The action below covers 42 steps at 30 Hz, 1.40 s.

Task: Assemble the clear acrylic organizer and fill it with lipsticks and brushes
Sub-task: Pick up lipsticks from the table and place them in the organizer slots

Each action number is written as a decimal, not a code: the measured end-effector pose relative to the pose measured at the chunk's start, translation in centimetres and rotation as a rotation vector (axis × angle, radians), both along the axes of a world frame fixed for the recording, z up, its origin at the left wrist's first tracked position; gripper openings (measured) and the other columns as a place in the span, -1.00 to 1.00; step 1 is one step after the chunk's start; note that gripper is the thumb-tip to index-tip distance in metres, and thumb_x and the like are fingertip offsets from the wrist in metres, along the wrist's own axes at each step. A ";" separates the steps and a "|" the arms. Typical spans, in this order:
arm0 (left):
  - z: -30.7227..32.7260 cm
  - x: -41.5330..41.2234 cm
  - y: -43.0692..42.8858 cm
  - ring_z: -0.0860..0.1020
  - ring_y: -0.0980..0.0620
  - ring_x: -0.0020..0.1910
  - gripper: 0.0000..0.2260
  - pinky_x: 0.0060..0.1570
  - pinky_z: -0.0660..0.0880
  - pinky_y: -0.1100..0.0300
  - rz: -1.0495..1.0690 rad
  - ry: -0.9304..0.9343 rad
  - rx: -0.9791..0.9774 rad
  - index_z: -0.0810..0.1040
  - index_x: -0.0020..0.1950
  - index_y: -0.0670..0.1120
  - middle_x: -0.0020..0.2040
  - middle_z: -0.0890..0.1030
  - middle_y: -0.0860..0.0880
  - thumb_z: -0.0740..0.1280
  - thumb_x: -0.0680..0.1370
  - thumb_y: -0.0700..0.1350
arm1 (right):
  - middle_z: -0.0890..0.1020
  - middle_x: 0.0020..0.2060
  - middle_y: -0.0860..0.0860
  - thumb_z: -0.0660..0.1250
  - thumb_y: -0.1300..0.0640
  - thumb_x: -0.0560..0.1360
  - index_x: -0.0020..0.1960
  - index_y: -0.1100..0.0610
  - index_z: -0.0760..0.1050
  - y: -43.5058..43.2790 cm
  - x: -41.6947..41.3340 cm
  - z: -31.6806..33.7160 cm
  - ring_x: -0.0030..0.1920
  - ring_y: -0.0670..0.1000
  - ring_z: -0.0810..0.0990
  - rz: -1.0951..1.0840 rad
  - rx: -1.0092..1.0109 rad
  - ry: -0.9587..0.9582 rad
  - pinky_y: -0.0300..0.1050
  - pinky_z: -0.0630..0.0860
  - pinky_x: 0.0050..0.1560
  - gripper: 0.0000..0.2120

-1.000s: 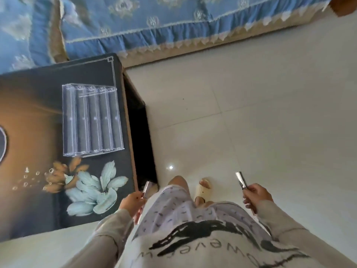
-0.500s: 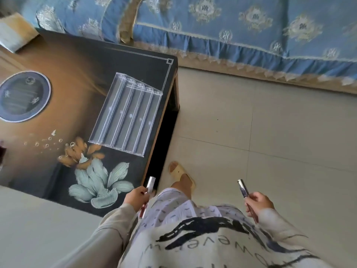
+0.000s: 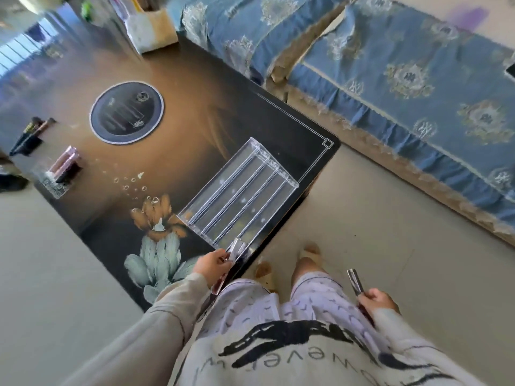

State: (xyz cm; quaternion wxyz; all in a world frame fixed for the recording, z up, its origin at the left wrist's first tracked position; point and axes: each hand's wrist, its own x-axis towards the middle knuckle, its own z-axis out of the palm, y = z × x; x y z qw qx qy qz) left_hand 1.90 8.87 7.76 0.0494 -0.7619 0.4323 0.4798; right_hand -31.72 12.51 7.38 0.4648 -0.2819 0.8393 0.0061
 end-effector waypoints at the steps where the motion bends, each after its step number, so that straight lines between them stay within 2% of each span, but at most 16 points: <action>1: -0.1 0.0 0.2 0.58 -0.09 0.02 -0.72 -0.03 0.45 0.21 0.046 0.003 0.009 0.50 0.23 -0.17 0.12 0.62 -0.18 0.28 0.54 -0.12 | 0.54 -0.35 0.13 0.30 0.27 0.46 -0.34 0.16 0.40 -1.6 0.0 -0.1 -0.45 0.02 0.40 0.007 -0.006 0.000 -0.34 0.34 -0.60 -0.79; 4: -0.4 -0.1 1.2 0.58 -0.12 0.04 -0.77 -0.13 0.39 0.23 0.172 -0.015 0.043 0.52 0.14 -0.21 0.09 0.63 -0.21 0.27 0.54 -0.12 | 0.46 -0.51 0.10 0.31 0.32 0.44 -0.29 0.22 0.43 -6.5 -0.1 -0.4 -0.52 -0.01 0.37 0.063 0.008 -0.011 -0.42 0.25 -0.76 -0.85; 7: -0.4 -0.9 2.4 0.57 -0.16 0.07 -0.77 -0.11 0.40 0.19 0.329 -0.021 0.101 0.53 0.11 -0.23 0.07 0.63 -0.22 0.28 0.54 -0.12 | 0.46 -0.52 0.07 0.30 0.31 0.45 -0.39 0.16 0.37 -11.9 -0.3 -0.6 -0.51 0.00 0.37 0.235 0.033 -0.007 -0.30 0.35 -0.60 -0.74; 9: -0.4 -1.9 3.3 0.58 -0.15 -0.07 -0.84 -0.15 0.41 0.17 0.484 -0.022 0.105 0.56 0.01 -0.19 -0.06 0.65 -0.21 0.29 0.54 -0.13 | 0.50 -0.47 0.09 0.31 0.29 0.45 -0.41 0.12 0.34 -15.7 -0.4 -0.5 -0.48 0.02 0.38 0.350 0.045 0.004 -0.42 0.31 -0.61 -0.70; 11: -0.5 -3.5 3.9 0.50 -0.07 -0.30 -0.87 -0.27 0.39 0.18 0.670 0.007 0.117 0.51 -0.22 -0.09 -0.33 0.56 -0.09 0.29 0.53 -0.15 | 0.53 -0.39 0.12 0.32 0.27 0.45 -0.41 0.11 0.34 -19.0 -0.2 -0.5 -0.45 0.02 0.39 0.475 0.052 0.005 -0.51 0.30 -0.62 -0.71; 13: -1.0 -5.1 4.3 0.39 0.01 -0.43 -0.86 -0.39 0.30 0.21 0.818 0.071 0.105 0.45 -0.21 -0.07 -0.44 0.41 -0.02 0.28 0.53 -0.24 | 0.50 -0.46 0.08 0.32 0.28 0.45 -0.41 0.11 0.34 -22.1 0.1 -0.5 -0.46 0.00 0.38 0.575 0.056 -0.009 -0.46 0.29 -0.63 -0.70; 17: -1.6 -8.3 4.0 0.42 -0.04 -0.33 -0.88 -0.39 0.28 0.22 1.044 0.136 0.058 0.44 -0.12 -0.07 -0.40 0.43 -0.03 0.27 0.52 -0.28 | 0.49 -0.42 0.06 0.30 0.25 0.46 -0.33 0.14 0.37 -26.3 1.0 -0.3 -0.37 0.05 0.44 0.765 0.099 -0.007 -0.20 0.34 -0.31 -0.79; 20: -1.6 -10.1 3.5 0.46 -0.05 -0.22 -0.77 -0.32 0.35 0.21 1.177 0.167 -0.038 0.43 -0.25 0.03 -0.34 0.47 -0.02 0.27 0.53 -0.27 | 0.48 -0.45 0.08 0.29 0.27 0.47 -0.32 0.16 0.37 -27.8 1.4 -0.6 -0.42 0.03 0.42 0.843 0.090 -0.026 -0.19 0.32 -0.37 -0.79; 22: -1.3 -10.5 3.0 0.47 -0.04 -0.27 -0.83 -0.29 0.39 0.20 1.244 0.175 -0.093 0.46 -0.20 -0.02 -0.32 0.48 -0.01 0.27 0.53 -0.27 | 0.47 -0.47 0.10 0.27 0.31 0.48 -0.31 0.18 0.36 -28.5 1.7 -0.7 -0.47 0.02 0.39 0.870 0.073 -0.061 -0.20 0.31 -0.42 -0.79; 29: 0.2 -7.8 1.1 0.51 -0.02 -0.19 -0.90 -0.10 0.48 0.09 1.202 0.094 -0.204 0.47 -0.19 -0.05 -0.31 0.52 0.02 0.31 0.52 -0.17 | 0.46 -0.44 0.13 0.25 0.38 0.49 -0.24 0.24 0.40 -29.1 5.2 0.4 -0.46 0.06 0.42 0.859 0.047 -0.240 -0.19 0.41 -0.43 -0.84; 31: 1.0 -6.1 0.1 0.54 -0.02 -0.16 -0.96 0.00 0.52 0.03 1.177 0.080 -0.261 0.51 -0.14 -0.08 -0.23 0.56 -0.04 0.32 0.51 -0.16 | 0.48 -0.42 0.08 0.27 0.41 0.48 -0.26 0.21 0.42 -29.5 7.2 1.3 -0.50 -0.05 0.50 0.955 0.001 -0.332 -0.31 0.46 -0.48 -0.81; 34: 2.4 -3.3 -2.3 0.53 -0.02 -0.14 -0.95 0.05 0.54 -0.02 1.164 0.090 -0.380 0.55 -0.07 -0.14 -0.15 0.59 -0.10 0.32 0.51 -0.18 | 0.52 -0.38 0.03 0.33 0.40 0.44 -0.14 0.25 0.49 -30.3 11.1 2.6 -0.51 -0.27 0.52 1.103 -0.142 -0.401 -0.45 0.42 -0.36 -0.92; 35: 2.9 -2.3 -3.3 0.53 -0.02 -0.14 -0.91 0.04 0.54 0.00 1.151 0.095 -0.418 0.56 -0.03 -0.19 -0.13 0.59 -0.13 0.33 0.51 -0.19 | 0.54 -0.34 0.05 0.33 0.39 0.44 -0.08 0.27 0.51 -30.7 12.5 3.0 -0.43 -0.25 0.54 1.111 -0.196 -0.430 -0.46 0.42 -0.32 -0.91; 37: 4.1 -0.4 -5.2 0.54 -0.04 -0.13 -0.87 -0.01 0.55 0.02 1.129 0.093 -0.481 0.55 0.01 -0.25 -0.09 0.60 -0.18 0.34 0.50 -0.22 | 0.55 -0.25 0.09 0.33 0.37 0.45 0.02 0.34 0.52 -31.5 15.3 3.8 -0.25 -0.01 0.54 1.095 -0.285 -0.478 -0.41 0.46 -0.25 -0.85; 39: 5.0 1.2 -7.0 0.55 -0.06 -0.12 -0.85 -0.03 0.56 0.05 1.117 0.099 -0.530 0.53 0.02 -0.27 -0.08 0.59 -0.19 0.35 0.49 -0.24 | 0.54 -0.29 0.06 0.32 0.37 0.46 0.06 0.38 0.49 -32.2 17.8 4.9 -0.21 0.07 0.52 1.055 -0.326 -0.531 -0.33 0.53 -0.28 -0.81; 42: 5.8 3.0 -9.1 0.55 0.01 -0.17 -0.89 -0.20 0.53 0.31 1.098 0.075 -0.593 0.53 -0.05 -0.19 -0.12 0.58 -0.11 0.38 0.45 -0.29 | 0.52 -0.31 0.03 0.32 0.41 0.44 -0.07 0.29 0.48 -33.0 20.7 6.4 -0.19 0.10 0.54 1.008 -0.314 -0.608 -0.35 0.59 -0.40 -0.90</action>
